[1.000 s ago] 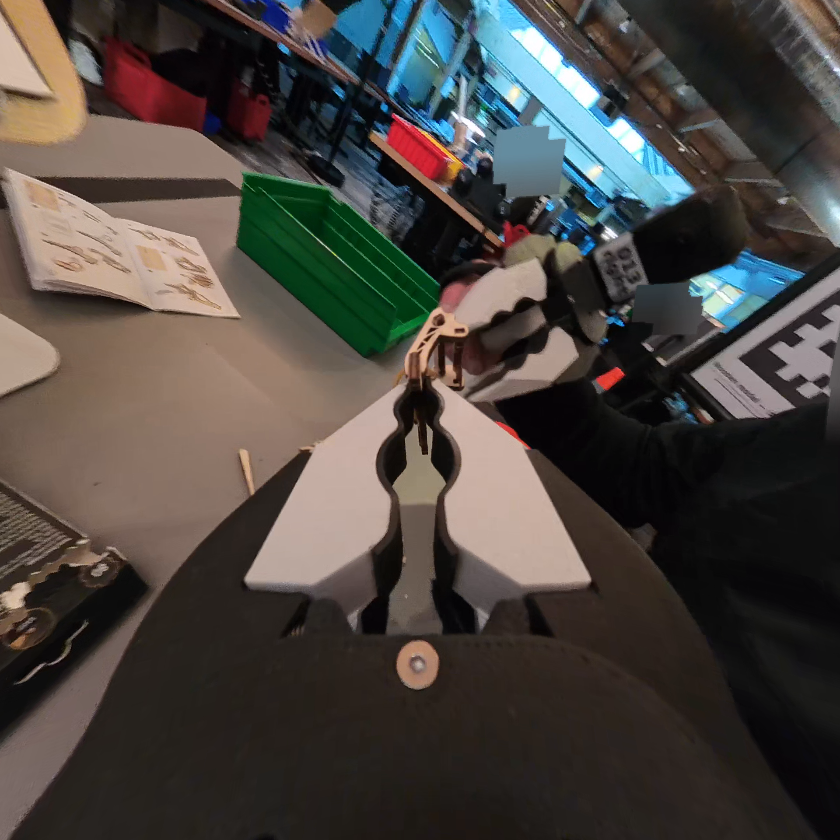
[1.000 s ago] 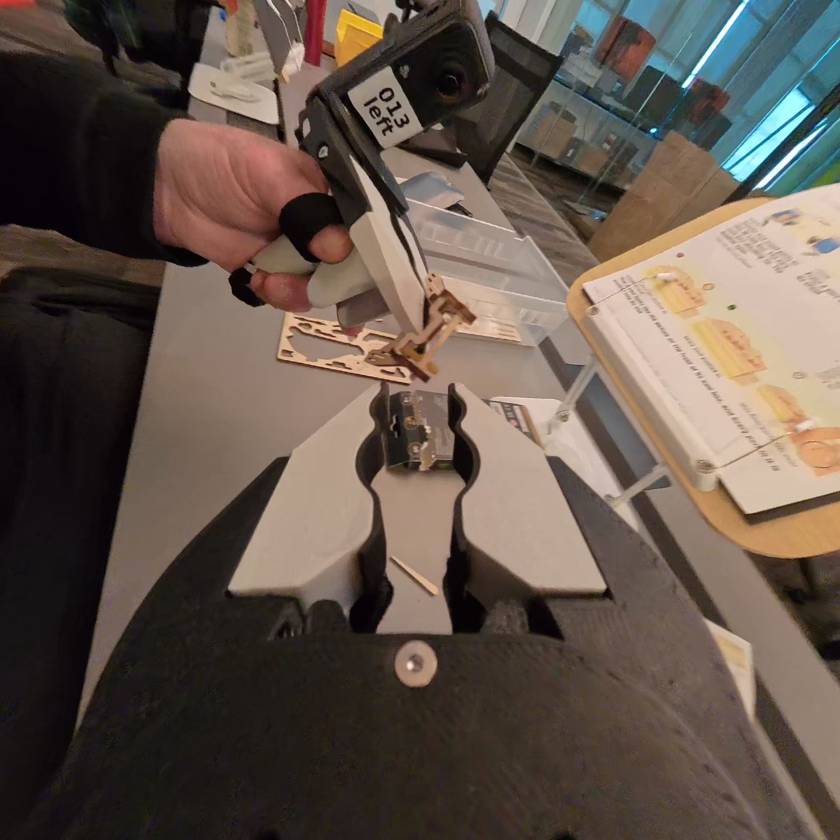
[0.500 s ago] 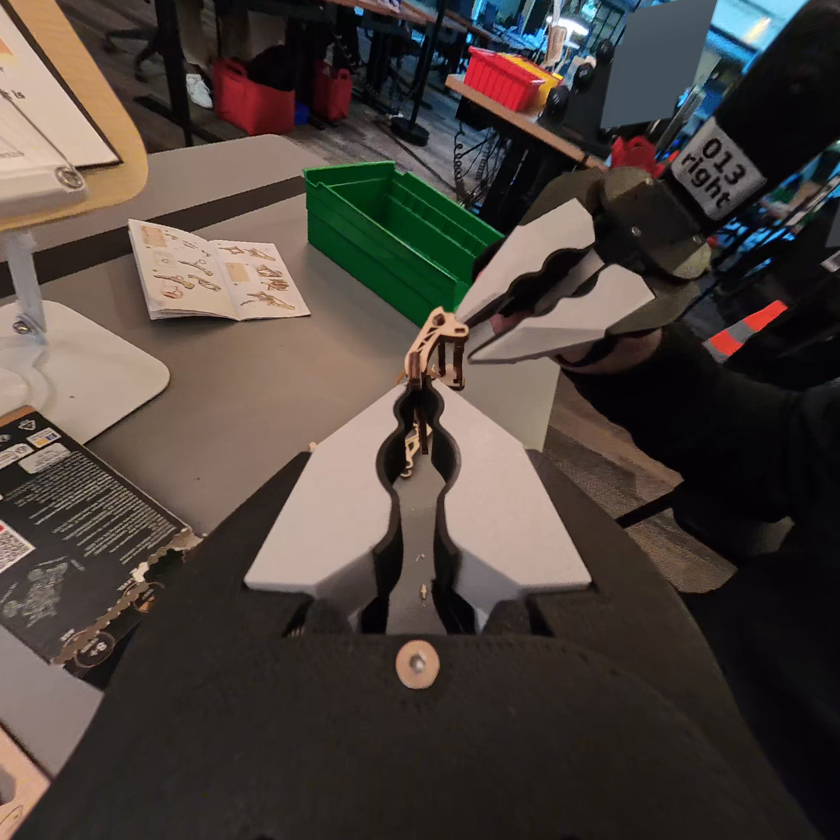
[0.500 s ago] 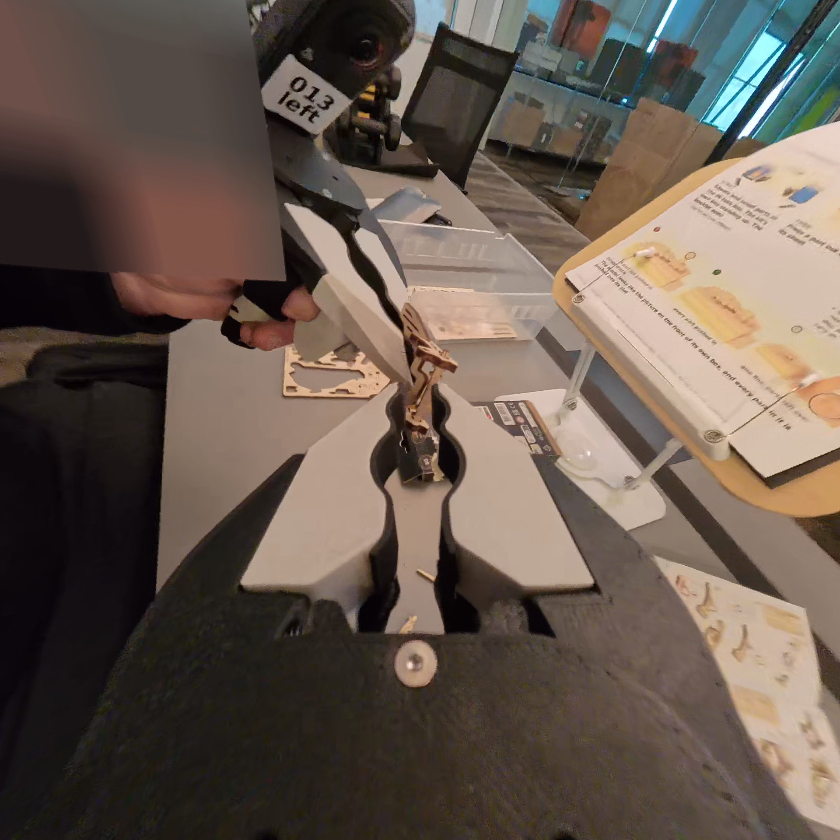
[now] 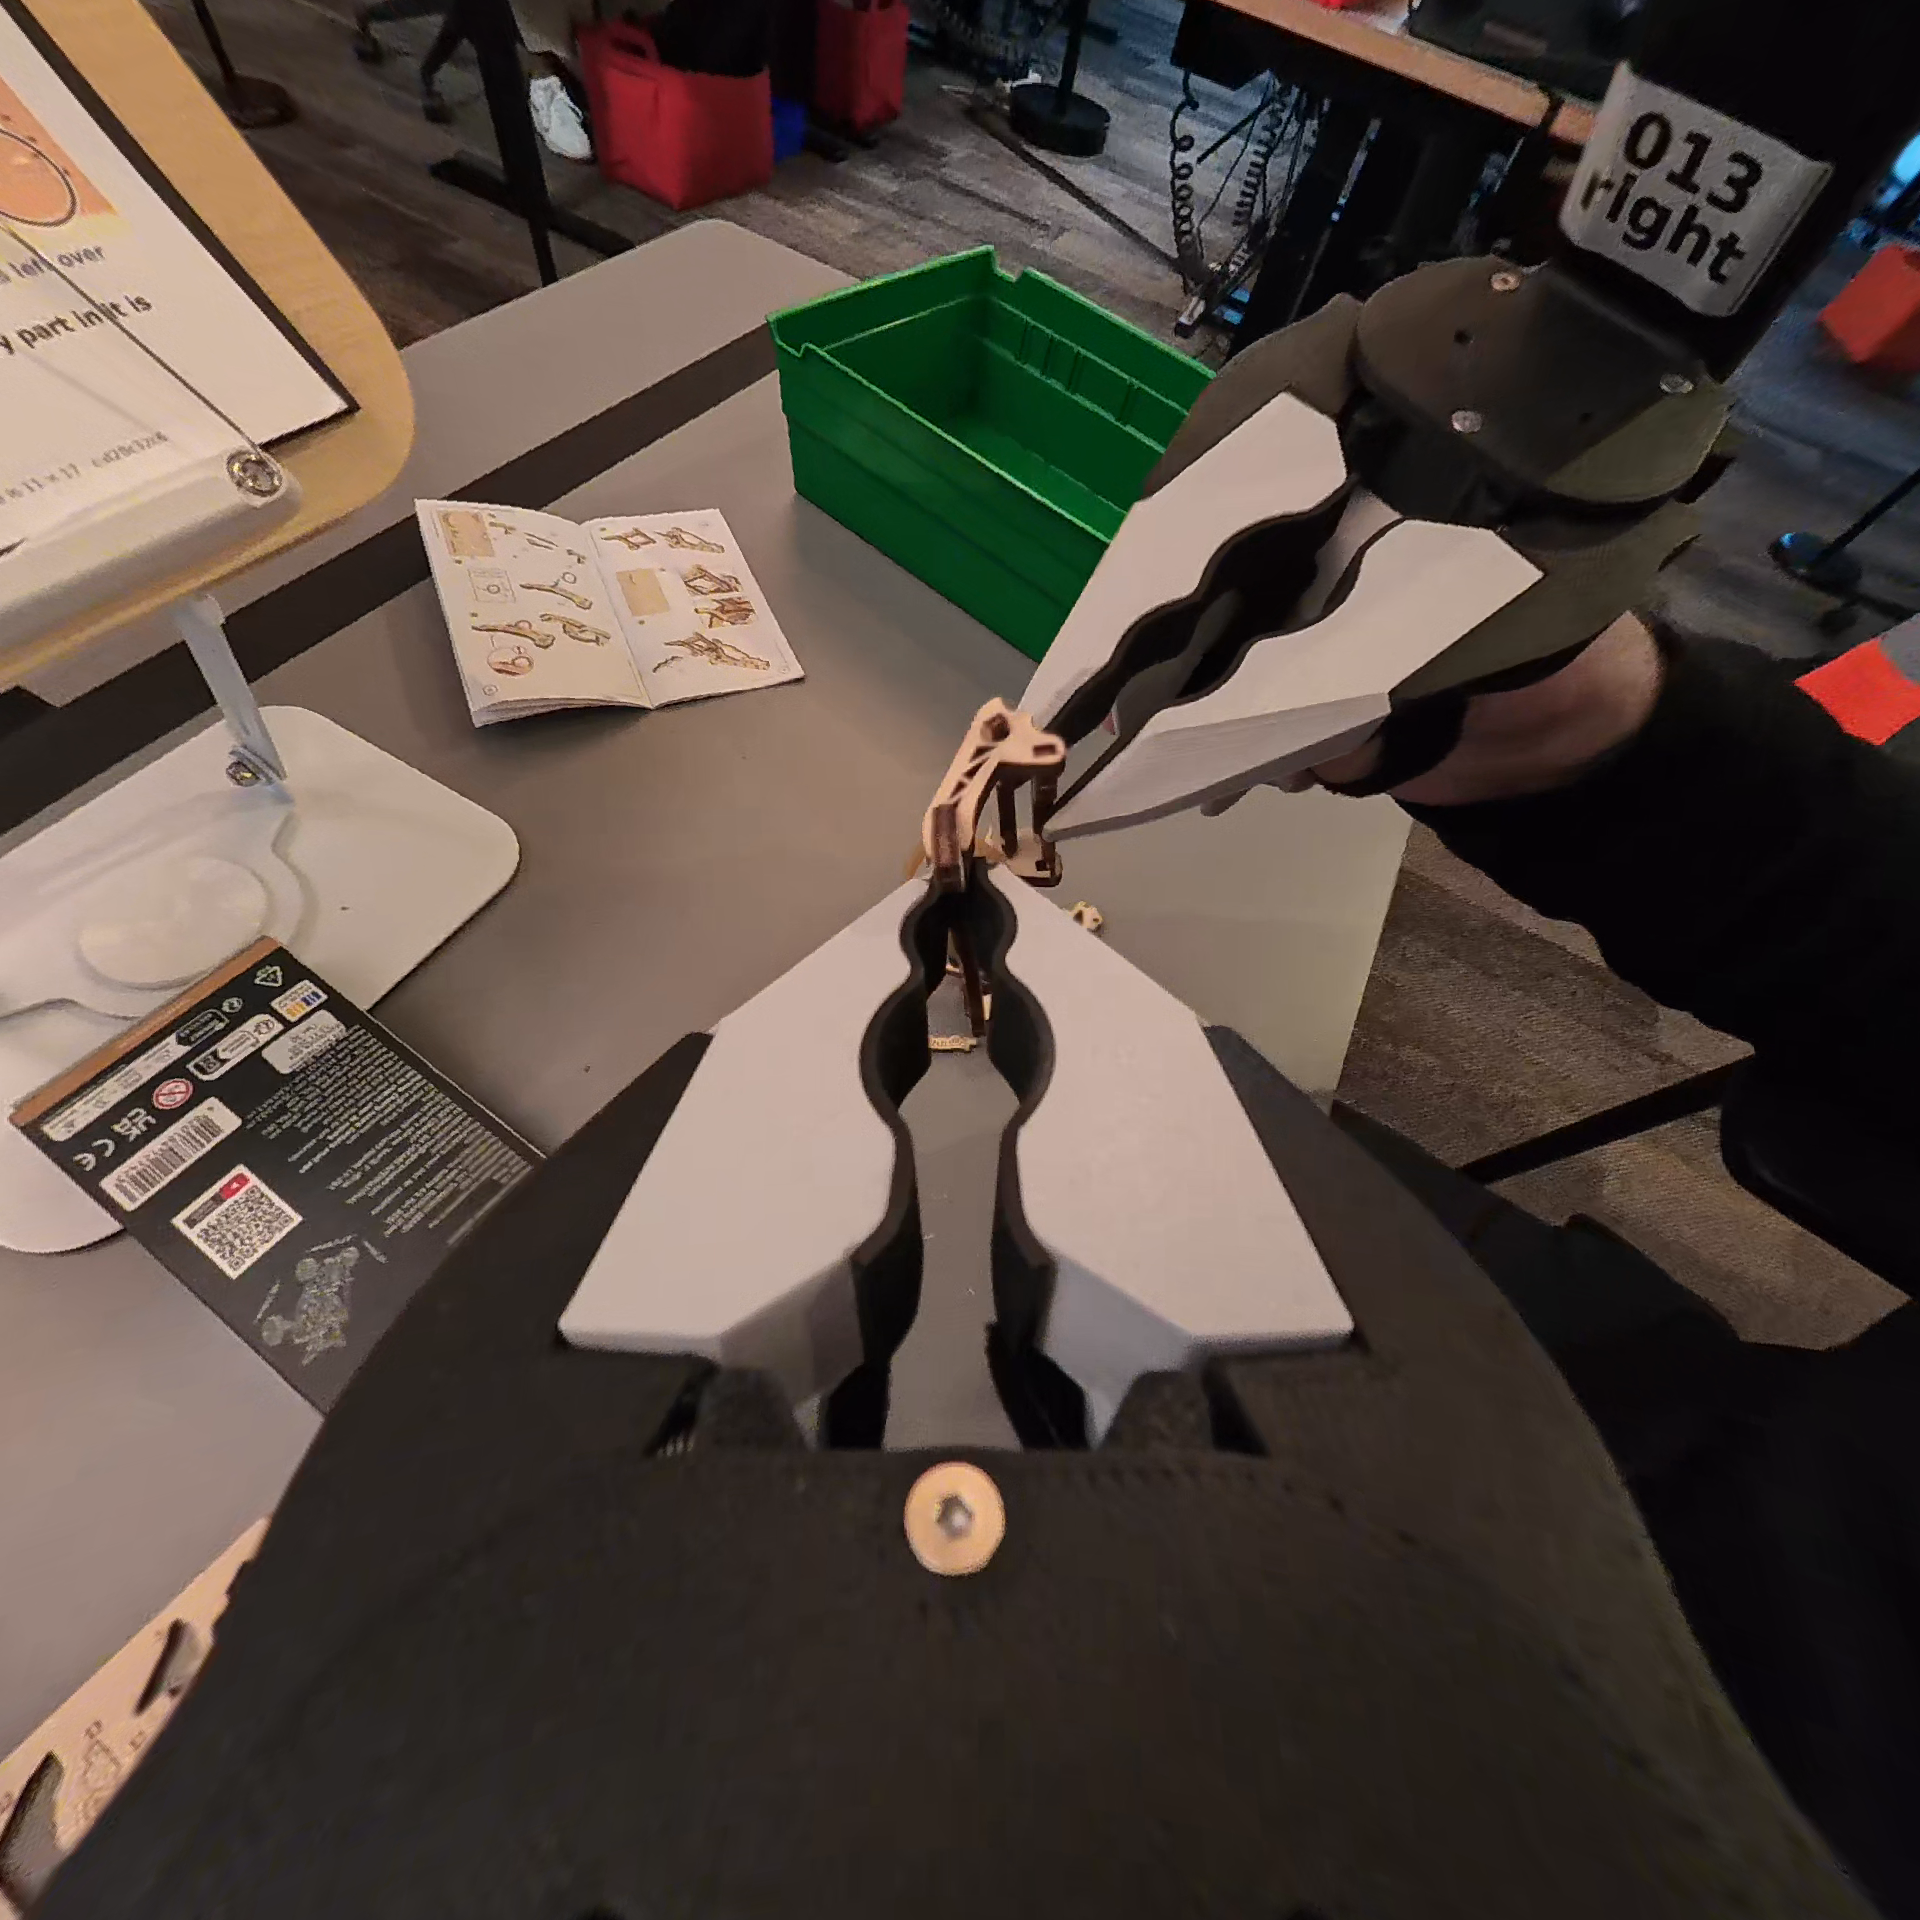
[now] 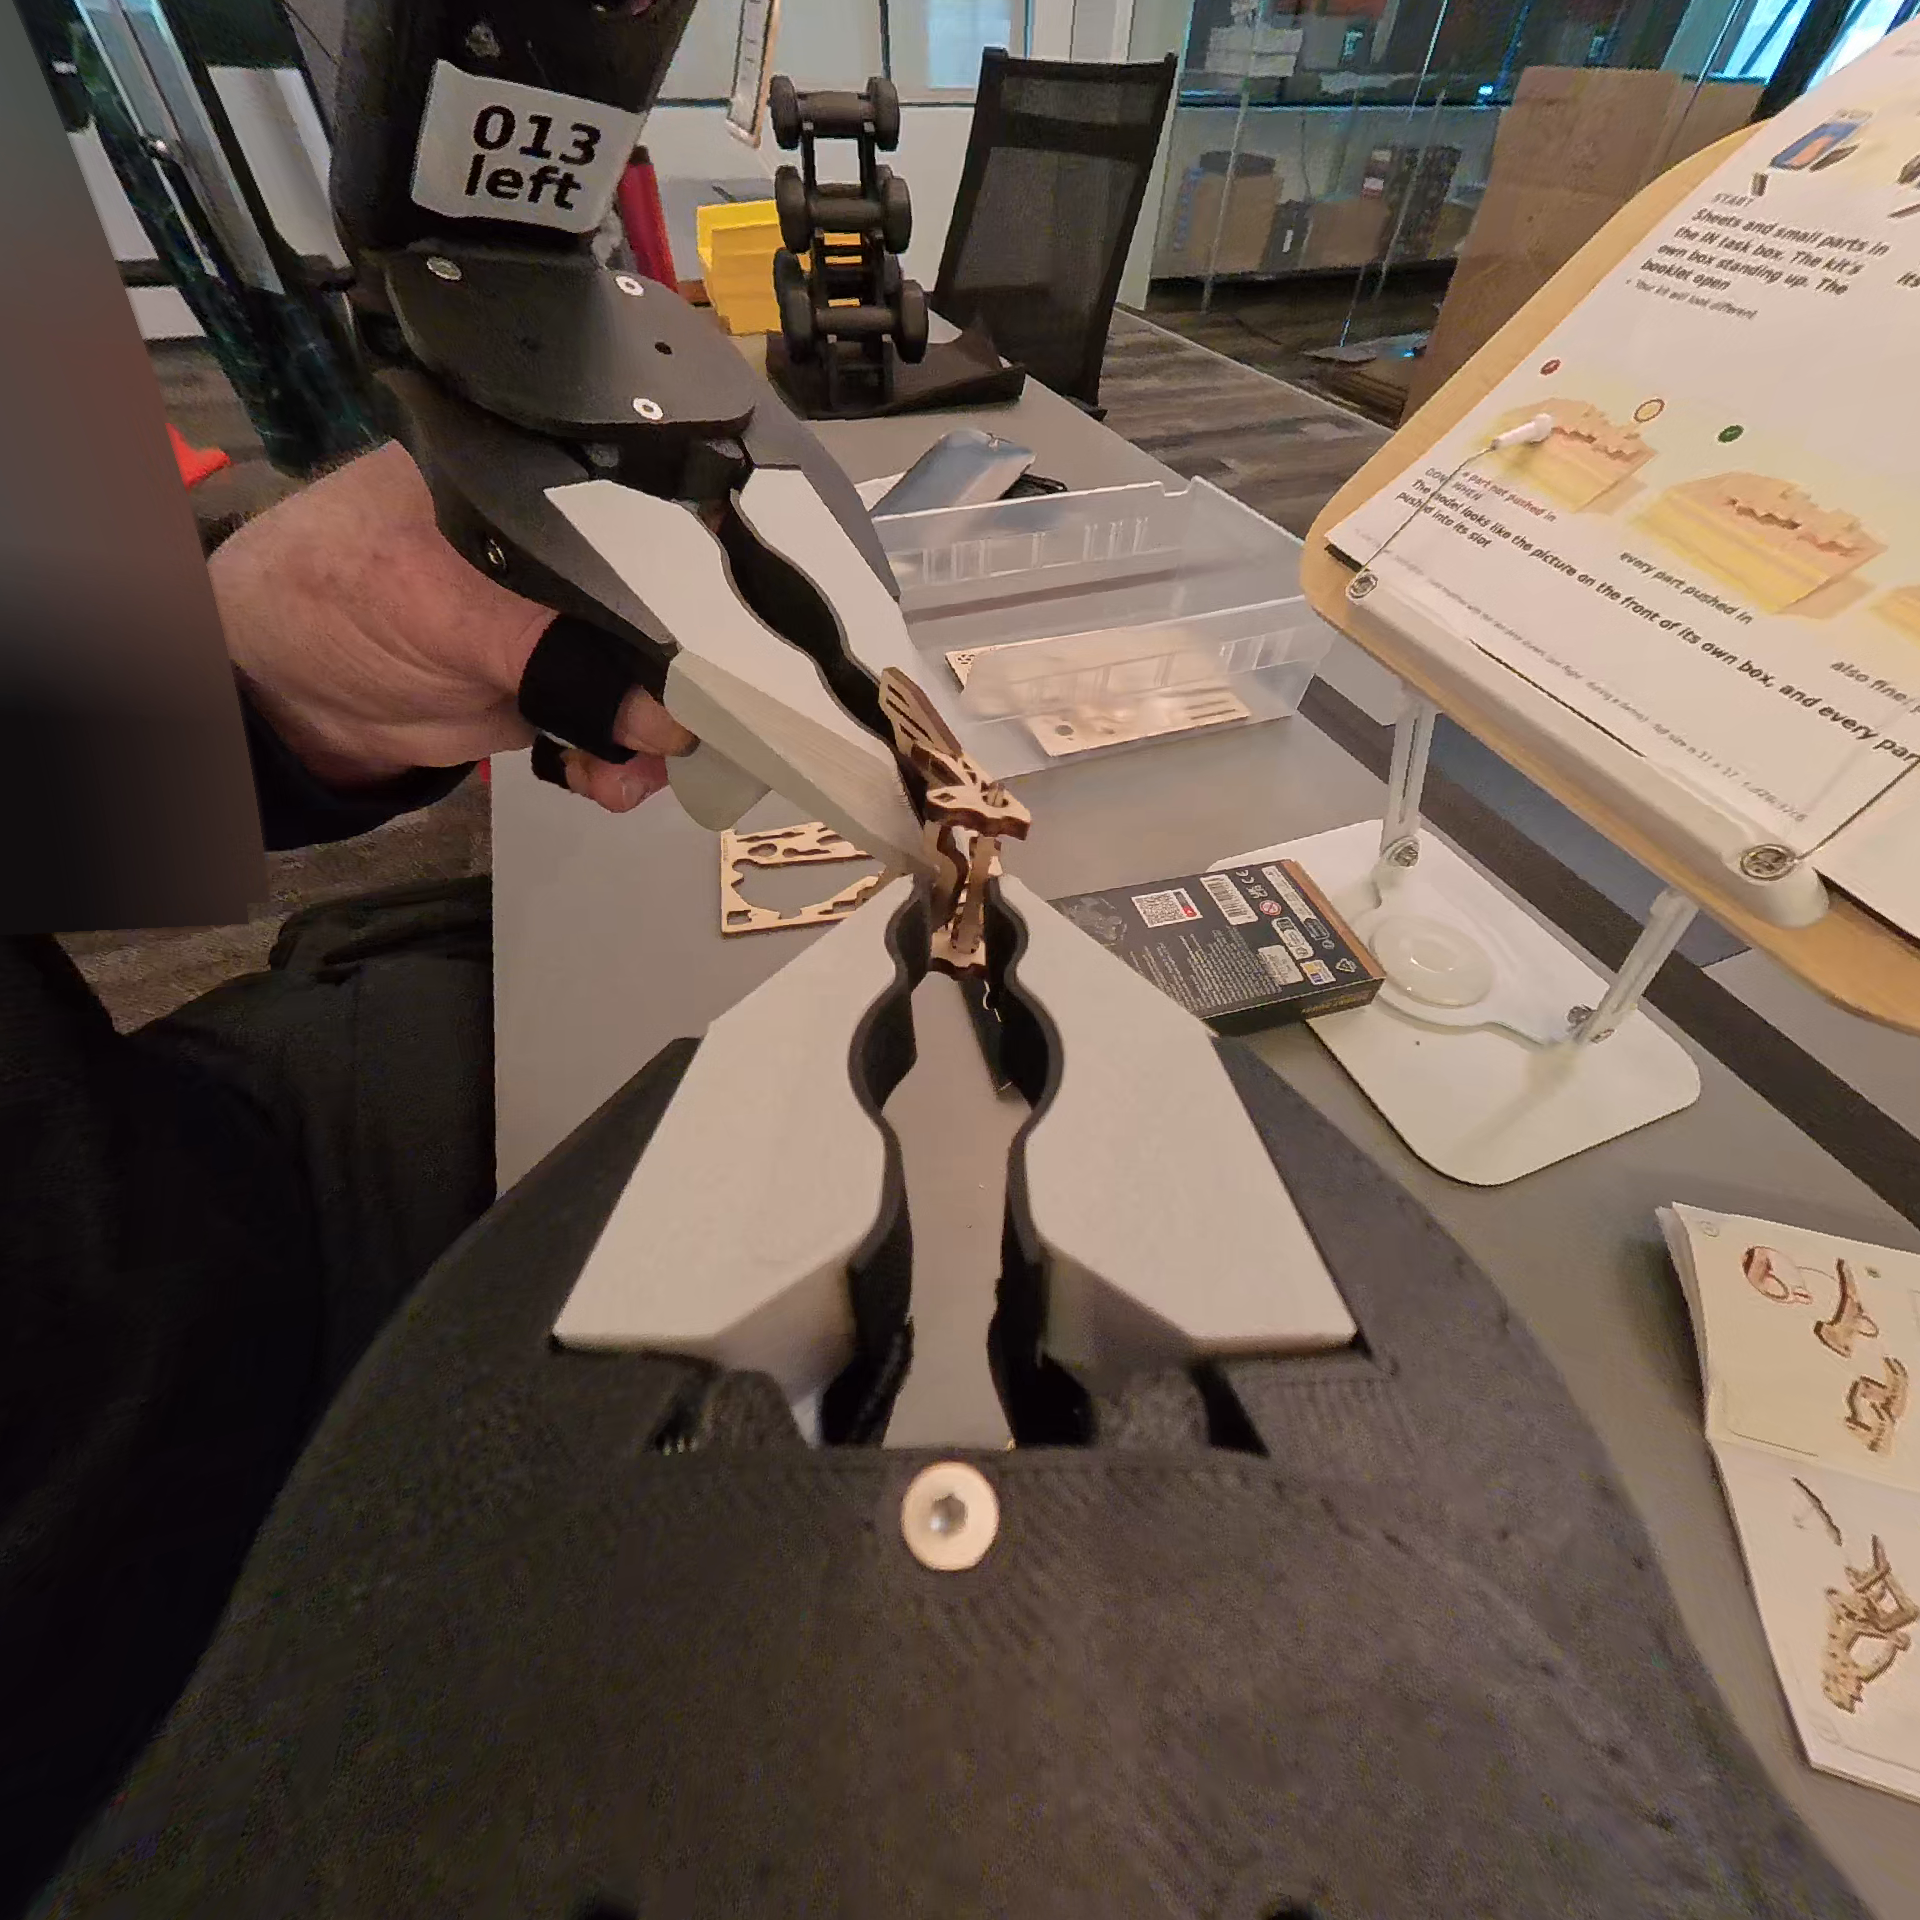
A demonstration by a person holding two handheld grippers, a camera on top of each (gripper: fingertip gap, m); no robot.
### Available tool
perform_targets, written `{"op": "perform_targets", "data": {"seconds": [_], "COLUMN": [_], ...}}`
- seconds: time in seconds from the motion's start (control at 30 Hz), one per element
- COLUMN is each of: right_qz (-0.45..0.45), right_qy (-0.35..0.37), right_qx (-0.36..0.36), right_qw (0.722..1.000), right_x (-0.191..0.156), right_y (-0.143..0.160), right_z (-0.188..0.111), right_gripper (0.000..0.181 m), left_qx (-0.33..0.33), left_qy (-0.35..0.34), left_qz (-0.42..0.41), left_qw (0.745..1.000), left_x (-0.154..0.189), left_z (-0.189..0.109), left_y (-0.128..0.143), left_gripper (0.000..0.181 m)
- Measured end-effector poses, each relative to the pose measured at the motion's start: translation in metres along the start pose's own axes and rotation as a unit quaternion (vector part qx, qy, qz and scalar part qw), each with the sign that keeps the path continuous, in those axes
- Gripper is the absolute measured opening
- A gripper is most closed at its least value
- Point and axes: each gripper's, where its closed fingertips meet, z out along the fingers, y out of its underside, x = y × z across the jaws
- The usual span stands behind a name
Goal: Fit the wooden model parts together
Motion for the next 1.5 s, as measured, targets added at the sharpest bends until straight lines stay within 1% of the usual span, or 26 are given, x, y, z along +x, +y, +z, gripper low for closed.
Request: {"op": "perform_targets", "data": {"seconds": [0.47,0.53,0.57,0.63,0.73,0.8,0.87,1.07,1.27,1.5], "right_qz": [0.080,0.056,0.038,-0.035,-0.139,-0.186,-0.201,-0.181,-0.135,-0.103], "right_qy": [-0.038,-0.028,-0.024,0.009,0.048,0.088,0.109,0.127,0.111,0.095], "right_qx": [0.060,0.054,0.051,0.026,-0.016,-0.033,-0.043,-0.030,-0.006,0.017], "right_qw": [0.994,0.997,0.998,0.999,0.989,0.978,0.973,0.975,0.985,0.990], "right_x": [0.004,0.003,0.001,-0.001,-0.007,-0.004,0.000,0.003,0.004,0.004], "right_y": [-0.005,-0.004,-0.004,0.000,0.003,0.001,0.001,-0.002,-0.006,-0.009], "right_z": [-0.003,-0.003,-0.004,-0.006,-0.006,-0.004,-0.004,-0.002,-0.003,-0.005], "right_gripper": [0.006,0.009,0.013,0.016,0.017,0.014,0.005,0.005,0.003,0.002], "left_qx": [0.009,0.015,0.020,0.026,0.036,0.039,0.037,0.048,0.057,0.066], "left_qy": [-0.005,0.002,0.006,0.011,0.020,0.017,0.015,0.006,-0.003,0.000], "left_qz": [0.006,-0.006,-0.014,-0.026,-0.039,-0.036,-0.034,-0.036,-0.021,-0.016], "left_qw": [1.000,1.000,1.000,0.999,0.998,0.998,0.999,0.998,0.998,0.998], "left_x": [-0.001,0.000,0.000,-0.002,-0.002,-0.002,-0.002,-0.004,-0.003,-0.002], "left_z": [0.001,0.001,0.001,0.001,0.000,0.000,0.000,-0.001,-0.002,-0.003], "left_y": [-0.006,-0.007,-0.008,-0.009,-0.012,-0.013,-0.014,-0.017,-0.021,-0.024], "left_gripper": [0.001,0.001,0.001,0.001,0.001,0.001,0.001,0.001,0.001,0.001]}}
